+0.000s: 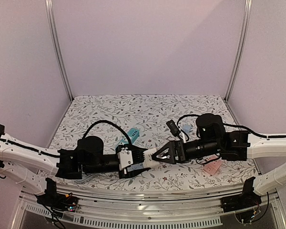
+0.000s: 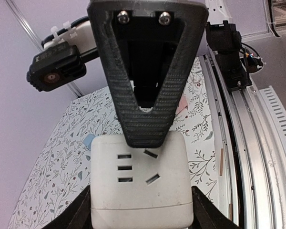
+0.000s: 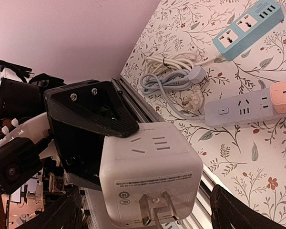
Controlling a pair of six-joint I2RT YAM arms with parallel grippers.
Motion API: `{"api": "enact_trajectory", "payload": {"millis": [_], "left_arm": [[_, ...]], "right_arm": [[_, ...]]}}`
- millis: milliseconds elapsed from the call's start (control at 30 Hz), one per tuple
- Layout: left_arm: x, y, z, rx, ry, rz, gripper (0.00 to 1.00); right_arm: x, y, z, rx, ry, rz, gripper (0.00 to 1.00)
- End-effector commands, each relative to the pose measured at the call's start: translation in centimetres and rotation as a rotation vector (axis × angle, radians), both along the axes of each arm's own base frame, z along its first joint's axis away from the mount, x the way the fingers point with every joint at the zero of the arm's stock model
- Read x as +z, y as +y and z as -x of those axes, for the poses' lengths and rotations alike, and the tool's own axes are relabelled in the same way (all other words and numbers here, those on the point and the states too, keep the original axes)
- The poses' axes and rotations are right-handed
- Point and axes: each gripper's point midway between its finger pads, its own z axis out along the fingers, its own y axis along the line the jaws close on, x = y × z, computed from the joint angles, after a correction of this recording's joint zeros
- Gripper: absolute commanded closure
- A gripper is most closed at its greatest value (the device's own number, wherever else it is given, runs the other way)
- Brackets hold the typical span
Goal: Insert the plug
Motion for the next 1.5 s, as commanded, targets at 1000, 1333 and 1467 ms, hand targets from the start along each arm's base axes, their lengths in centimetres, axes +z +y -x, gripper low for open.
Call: {"api": "enact_trajectory", "payload": {"millis": [1000, 1333, 1467], "left_arm": [[2.7, 0.5, 0.3, -0.038, -0.095, 0.074, 0.84], [2.2, 0.2, -0.4, -0.005, -0.108, 0.048, 0.73], [2.0, 0.6, -0.5, 0.008, -0.090, 0.035, 0.35]], "right_arm": [[2.9, 4.1, 1.6, 0.132, 0.148, -0.157, 0.40], [2.8, 4.3, 2.0, 0.150, 0.147, -0.158, 0.85], [2.5, 4.0, 1.8, 0.135, 0.126, -0.151, 1.00]]}}
